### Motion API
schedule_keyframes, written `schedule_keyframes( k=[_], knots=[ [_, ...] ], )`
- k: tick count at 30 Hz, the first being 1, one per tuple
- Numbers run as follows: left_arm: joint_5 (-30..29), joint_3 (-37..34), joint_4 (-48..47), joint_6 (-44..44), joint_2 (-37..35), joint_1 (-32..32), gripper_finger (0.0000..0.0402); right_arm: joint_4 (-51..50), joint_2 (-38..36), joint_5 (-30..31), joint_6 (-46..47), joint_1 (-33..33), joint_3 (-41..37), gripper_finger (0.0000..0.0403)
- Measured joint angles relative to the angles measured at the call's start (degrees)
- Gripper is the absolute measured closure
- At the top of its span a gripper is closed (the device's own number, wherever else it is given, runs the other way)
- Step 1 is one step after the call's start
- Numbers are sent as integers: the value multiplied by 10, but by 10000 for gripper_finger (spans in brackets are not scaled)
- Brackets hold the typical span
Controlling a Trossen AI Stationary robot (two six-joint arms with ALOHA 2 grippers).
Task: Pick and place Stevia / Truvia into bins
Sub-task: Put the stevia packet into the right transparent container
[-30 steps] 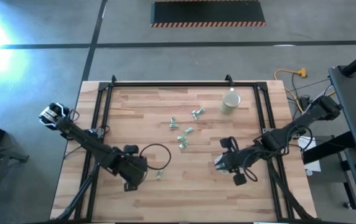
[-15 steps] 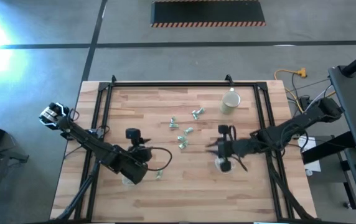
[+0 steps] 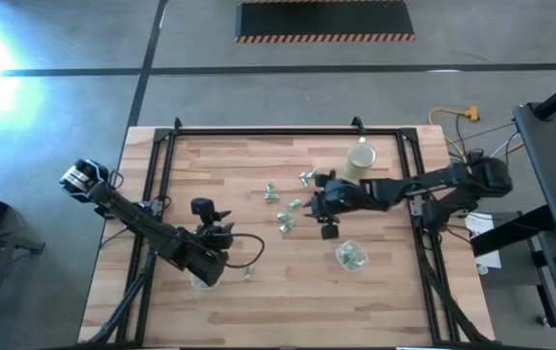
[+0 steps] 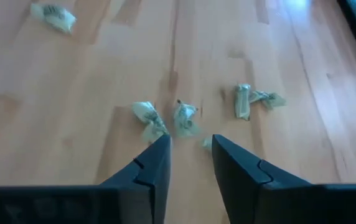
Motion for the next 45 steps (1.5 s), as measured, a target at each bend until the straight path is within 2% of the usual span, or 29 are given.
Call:
schedule_keyframes(
  k=[6, 11, 24, 39, 45],
  knots=[
    [-5, -9, 2, -5, -17, 0, 244, -1, 77, -4, -35, -37, 48, 274],
    [-11, -14, 0, -16, -29, 0, 244, -20, 139, -30, -50, -56, 98, 265],
    [-10, -15, 3, -17, -30, -1, 244, -224, 255, -31, -89, -84, 255, 279],
    [-10, -15, 3, -17, -30, -1, 244, -229, 297, -31, -107, -84, 270, 292],
    [-10, -15, 5, -16, -30, -1, 244, -238, 288, -28, -108, -84, 268, 319]
  ],
)
